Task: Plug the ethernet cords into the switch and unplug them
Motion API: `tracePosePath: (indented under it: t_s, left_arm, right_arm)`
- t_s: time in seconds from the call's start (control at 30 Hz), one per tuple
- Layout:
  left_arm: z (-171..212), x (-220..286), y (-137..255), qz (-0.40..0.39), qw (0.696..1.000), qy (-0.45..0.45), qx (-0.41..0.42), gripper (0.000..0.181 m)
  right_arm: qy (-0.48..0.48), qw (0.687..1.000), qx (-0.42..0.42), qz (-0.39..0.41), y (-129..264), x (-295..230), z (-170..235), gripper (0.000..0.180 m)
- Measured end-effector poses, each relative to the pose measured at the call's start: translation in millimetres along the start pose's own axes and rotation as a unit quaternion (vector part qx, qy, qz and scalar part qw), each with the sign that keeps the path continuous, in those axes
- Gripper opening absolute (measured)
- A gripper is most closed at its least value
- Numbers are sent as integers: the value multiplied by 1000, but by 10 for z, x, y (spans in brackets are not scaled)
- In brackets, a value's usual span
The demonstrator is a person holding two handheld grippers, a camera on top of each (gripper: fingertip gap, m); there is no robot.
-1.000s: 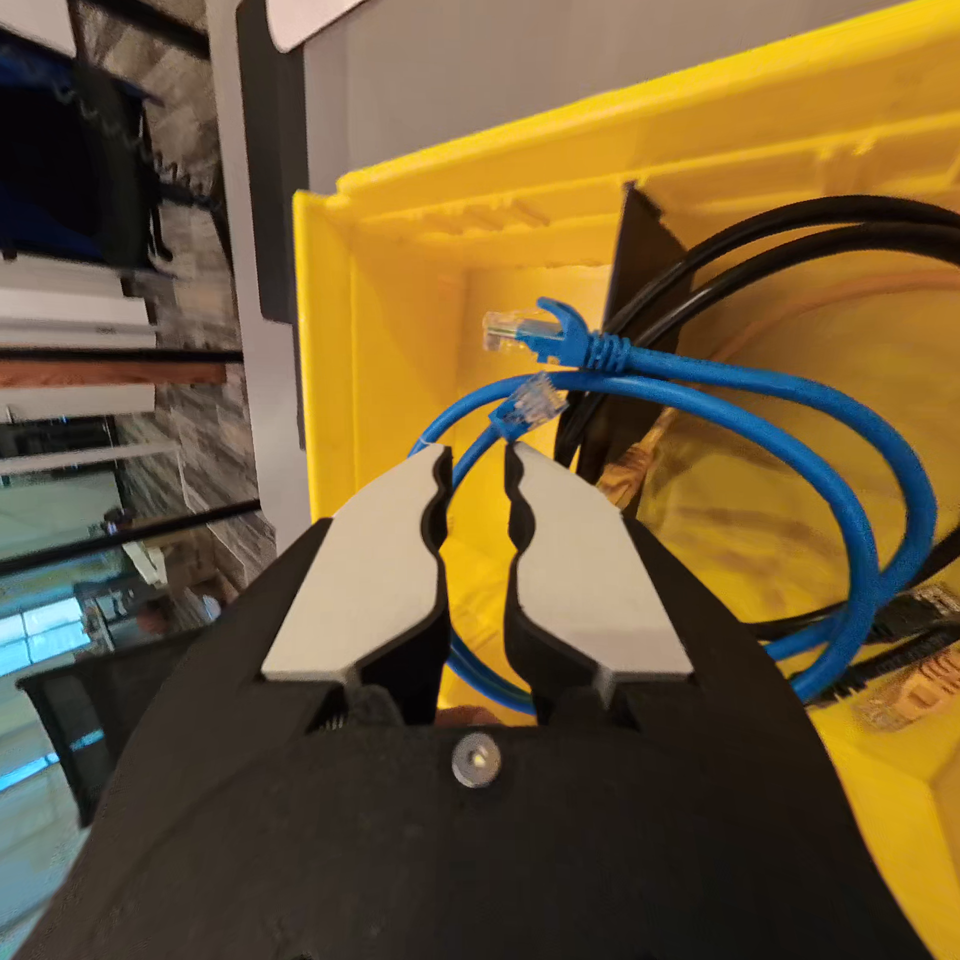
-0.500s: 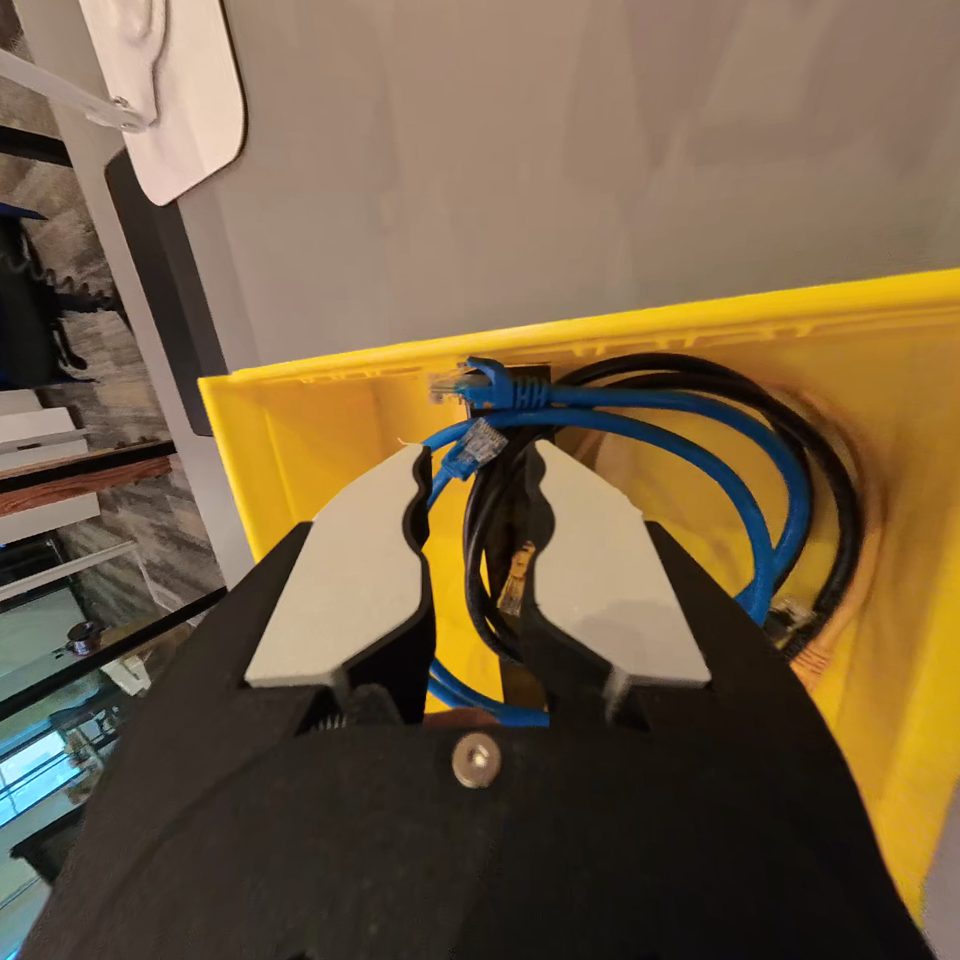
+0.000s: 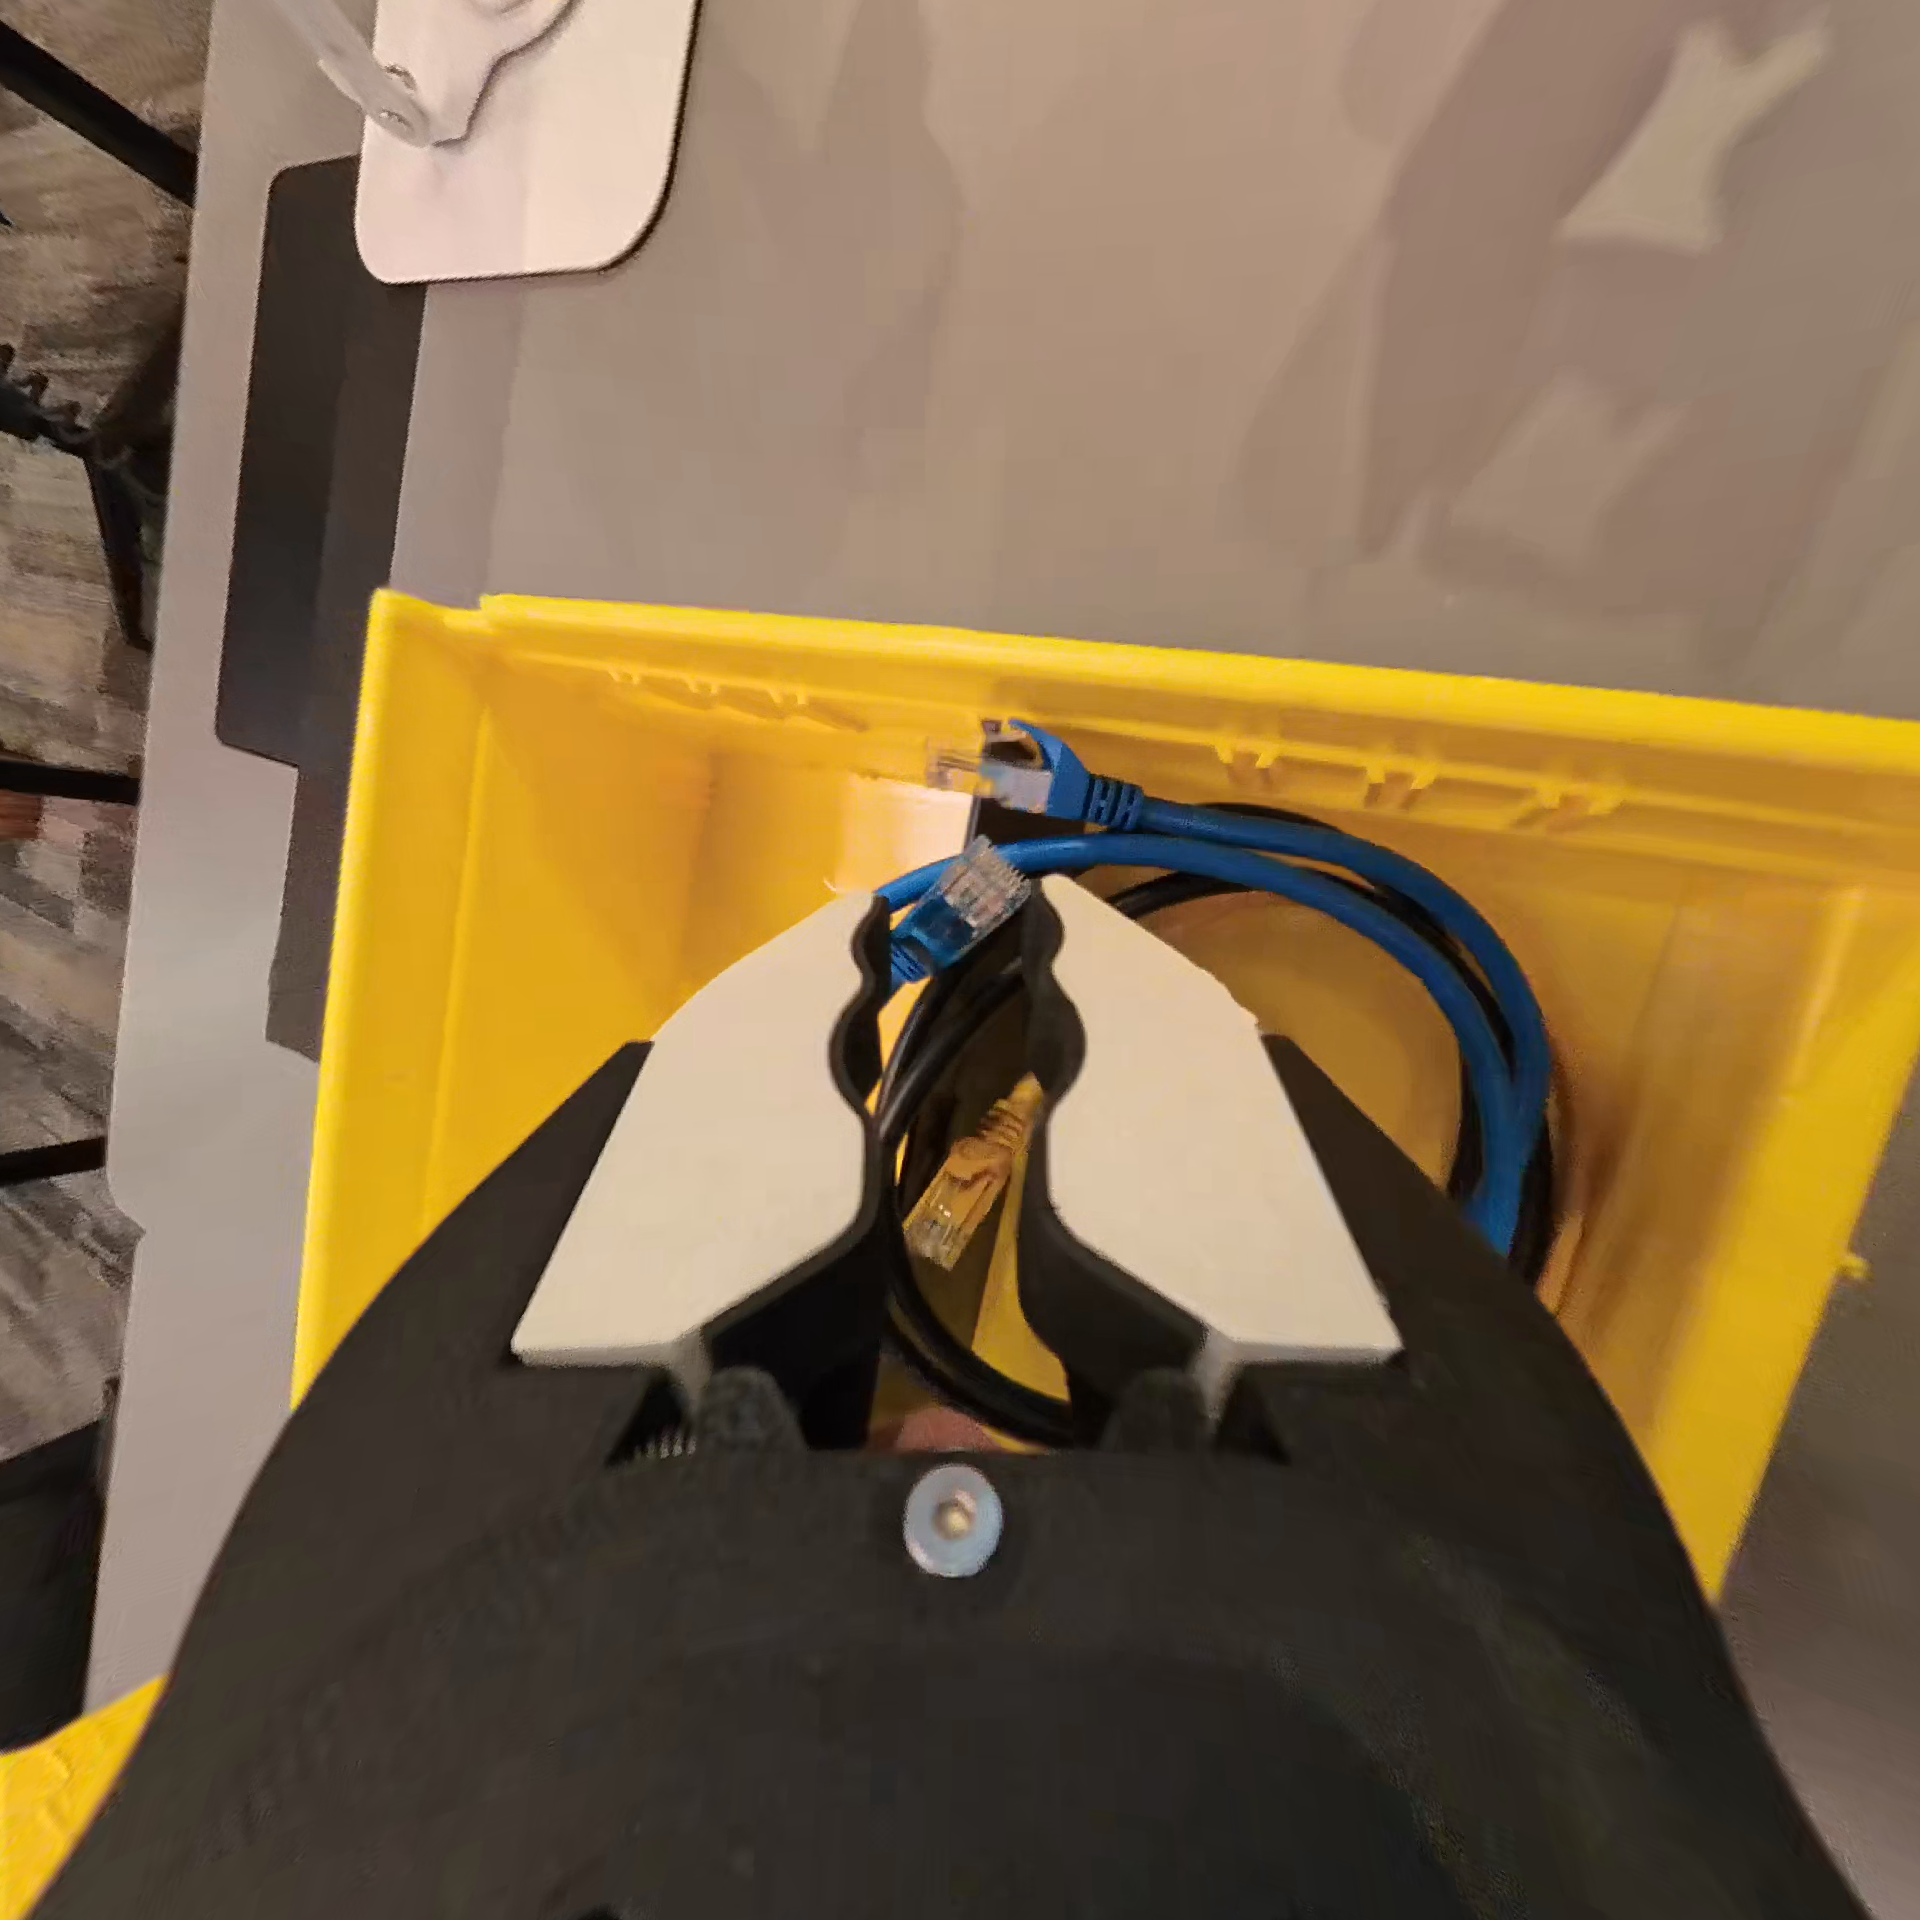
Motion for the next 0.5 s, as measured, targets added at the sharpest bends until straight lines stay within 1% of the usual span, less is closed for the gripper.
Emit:
tracePosePath:
  t_s: [0.17,0.27,0.3,0.37,0.5]
  left_arm:
    - [-96,-87,288,-33,999,13,-3,22]
    - [-234,-174,567,-72,997,12,-18,17]
    - [-277,-227,685,-100,994,6,-31,15]
    - [-400,-299,934,-135,990,-5,-51,13]
    - [-743,-444,1358,-193,980,-17,-52,13]
  right_arm:
    - [3,1000,1,2,3,2,-10,72]
    - [7,1000,0,3,6,-4,-14,72]
    - [9,1000,0,5,9,-3,-14,72]
    - [13,1000,0,8,21,-4,-17,72]
    - [23,1000,-1,15,51,-4,-27,72]
Point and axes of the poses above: each gripper's, where its closed fingertips meet, y back along the fingers, z out of its underside, x = y × z across the jaws, the point moved 5 cm from there along y, back along the fingers, and after that the axes turned 2 degrees about z, right-handed, at the moved point
